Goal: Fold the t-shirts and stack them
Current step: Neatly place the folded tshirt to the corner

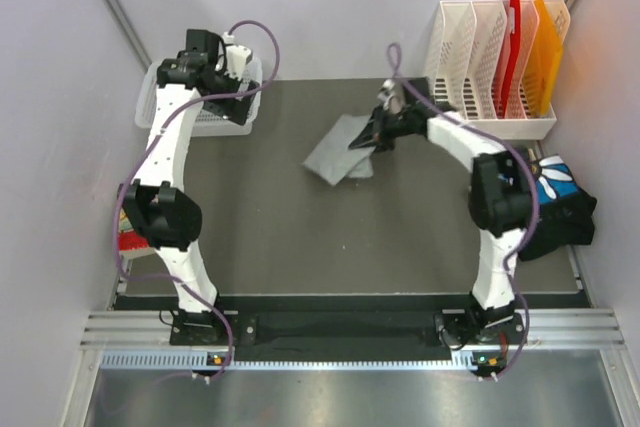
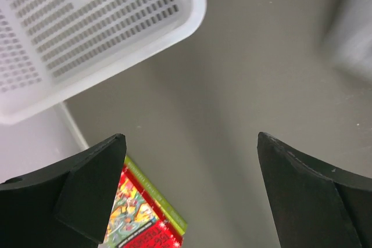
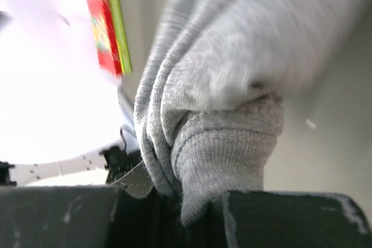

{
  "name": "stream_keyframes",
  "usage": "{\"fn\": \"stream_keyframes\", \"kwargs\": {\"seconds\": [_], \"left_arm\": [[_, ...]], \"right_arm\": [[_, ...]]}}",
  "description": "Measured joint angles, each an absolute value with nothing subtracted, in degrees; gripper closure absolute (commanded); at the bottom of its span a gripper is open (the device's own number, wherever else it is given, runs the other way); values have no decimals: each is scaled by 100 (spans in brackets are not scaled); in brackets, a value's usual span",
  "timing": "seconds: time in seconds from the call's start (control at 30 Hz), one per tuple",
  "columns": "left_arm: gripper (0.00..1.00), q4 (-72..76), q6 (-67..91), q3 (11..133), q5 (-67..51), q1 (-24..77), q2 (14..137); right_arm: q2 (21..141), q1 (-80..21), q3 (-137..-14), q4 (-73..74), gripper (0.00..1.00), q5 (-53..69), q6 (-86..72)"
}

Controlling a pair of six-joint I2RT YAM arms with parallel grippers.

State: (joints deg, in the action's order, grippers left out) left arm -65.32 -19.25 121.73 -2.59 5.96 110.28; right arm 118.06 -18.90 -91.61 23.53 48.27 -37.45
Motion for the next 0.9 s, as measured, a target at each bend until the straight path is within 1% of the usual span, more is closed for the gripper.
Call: {"fn": "stream_keyframes", "kwargs": {"seconds": [0.1,0.17,0.27,0.37,0.43,0.57,0.73,0.9], "left_arm": [[1,-6366,-1918,11778,-167,620,10678],[1,-6335,-1898,11686,-187,676,10720],[1,-6326,-1839,11666,-279,744,11065],[1,-6353,-1796,11681,-401,766,11507],[2,-6436,-1782,11756,-530,764,11880],[3,-6499,-1772,11799,-709,764,12143],[4,-6528,-1774,11858,-867,777,12145],[4,-6501,-1772,11834,-939,792,12134]], "right_arm": [[10707,-1313,-9153,2845,100,4584,-3422],[10147,-1070,-9131,3072,100,4488,-3286],[9120,-674,-8866,3433,100,4397,-3114],[8364,-292,-8595,3879,100,4296,-3006],[8086,-45,-8495,4191,100,4195,-2945],[7712,609,-8250,4823,100,3885,-2786],[7356,1315,-7826,5330,100,3306,-2700],[7282,1638,-7721,5671,100,2644,-2672]]}}
